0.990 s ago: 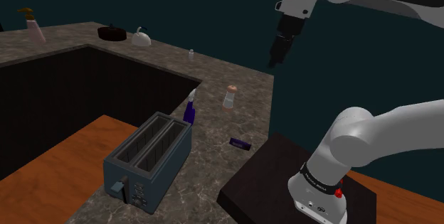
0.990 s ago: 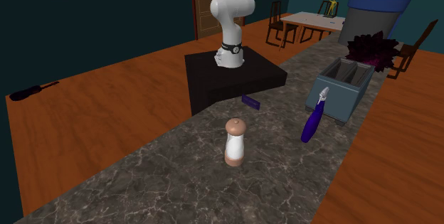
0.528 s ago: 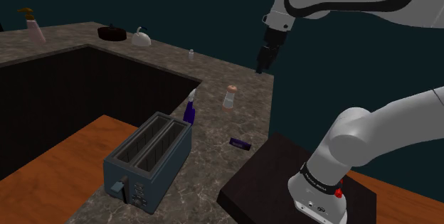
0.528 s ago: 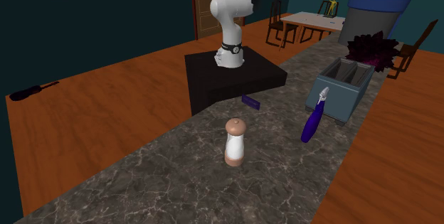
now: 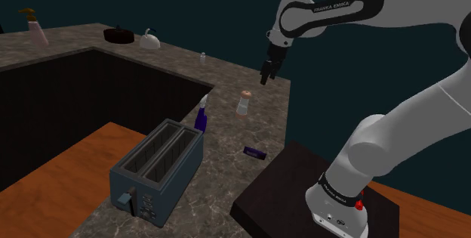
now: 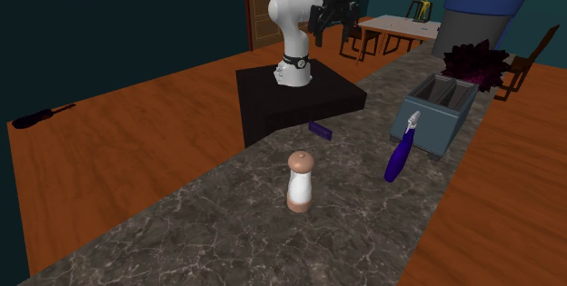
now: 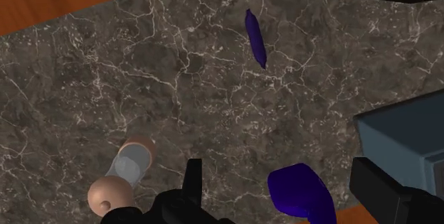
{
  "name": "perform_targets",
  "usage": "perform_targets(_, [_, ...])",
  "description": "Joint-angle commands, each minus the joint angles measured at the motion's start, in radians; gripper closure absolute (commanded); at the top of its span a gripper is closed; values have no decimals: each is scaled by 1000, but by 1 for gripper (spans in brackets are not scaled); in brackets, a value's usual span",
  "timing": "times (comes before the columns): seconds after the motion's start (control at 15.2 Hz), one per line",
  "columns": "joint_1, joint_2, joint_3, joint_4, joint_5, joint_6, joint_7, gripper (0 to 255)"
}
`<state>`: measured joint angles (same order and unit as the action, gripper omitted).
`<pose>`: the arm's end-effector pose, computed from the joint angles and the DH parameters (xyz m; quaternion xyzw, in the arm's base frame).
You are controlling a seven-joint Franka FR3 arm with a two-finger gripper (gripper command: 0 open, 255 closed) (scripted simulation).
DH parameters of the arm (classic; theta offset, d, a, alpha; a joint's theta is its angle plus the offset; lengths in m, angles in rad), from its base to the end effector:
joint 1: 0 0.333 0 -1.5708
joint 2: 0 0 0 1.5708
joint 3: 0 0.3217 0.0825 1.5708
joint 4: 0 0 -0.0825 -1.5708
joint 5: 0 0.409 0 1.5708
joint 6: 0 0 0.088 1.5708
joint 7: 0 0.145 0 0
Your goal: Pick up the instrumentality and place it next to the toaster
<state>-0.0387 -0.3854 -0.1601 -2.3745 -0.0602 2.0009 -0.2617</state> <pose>0.4429 -0.0954 0.4250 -0.9988 -0.0495 -0.0045 0.0016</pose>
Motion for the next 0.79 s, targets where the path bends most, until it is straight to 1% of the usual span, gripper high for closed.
perform_targets(0.0, [-5,72,-18,27,-2,52,-23,0])
perform_targets(0.33, [-16,251,-56,101,10,166,-80,0])
perform_targets(0.73, [-38,474,-86,233,54,267,-155,0])
